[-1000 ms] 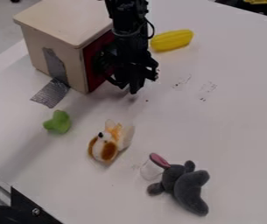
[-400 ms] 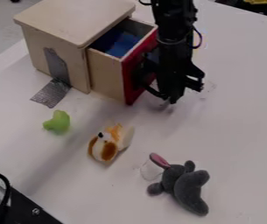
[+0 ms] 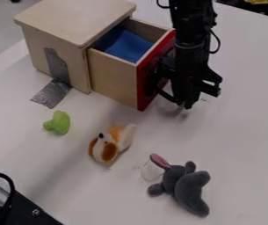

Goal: Open the drawer

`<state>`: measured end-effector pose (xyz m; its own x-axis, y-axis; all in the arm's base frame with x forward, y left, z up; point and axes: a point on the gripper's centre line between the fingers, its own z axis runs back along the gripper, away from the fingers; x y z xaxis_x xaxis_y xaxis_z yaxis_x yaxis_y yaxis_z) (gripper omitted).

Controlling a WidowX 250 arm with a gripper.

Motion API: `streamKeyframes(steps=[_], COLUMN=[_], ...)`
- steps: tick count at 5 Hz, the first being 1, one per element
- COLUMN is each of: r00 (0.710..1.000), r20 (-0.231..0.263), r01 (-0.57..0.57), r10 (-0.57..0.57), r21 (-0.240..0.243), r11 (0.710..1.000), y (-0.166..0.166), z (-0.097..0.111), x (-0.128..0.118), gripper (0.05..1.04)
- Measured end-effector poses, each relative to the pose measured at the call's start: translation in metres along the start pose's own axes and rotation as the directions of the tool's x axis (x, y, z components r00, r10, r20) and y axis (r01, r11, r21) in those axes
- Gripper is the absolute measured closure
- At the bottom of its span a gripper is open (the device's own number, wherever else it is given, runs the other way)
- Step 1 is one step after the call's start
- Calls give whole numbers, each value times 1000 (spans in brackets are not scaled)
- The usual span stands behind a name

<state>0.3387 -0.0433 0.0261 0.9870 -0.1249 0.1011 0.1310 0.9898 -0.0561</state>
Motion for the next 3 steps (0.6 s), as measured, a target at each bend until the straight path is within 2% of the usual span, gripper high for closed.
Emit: streamKeyframes(steps=[1,2,3], r00=[998,993,990], r20=[18,82,115], r01=[52,74,67], r10=[-53,-80,-78], r21=[37,74,95], r11=[998,995,993], y=[-15,-24,-31], z=[13,48,73], x=[7,17,22], gripper=[692,375,113])
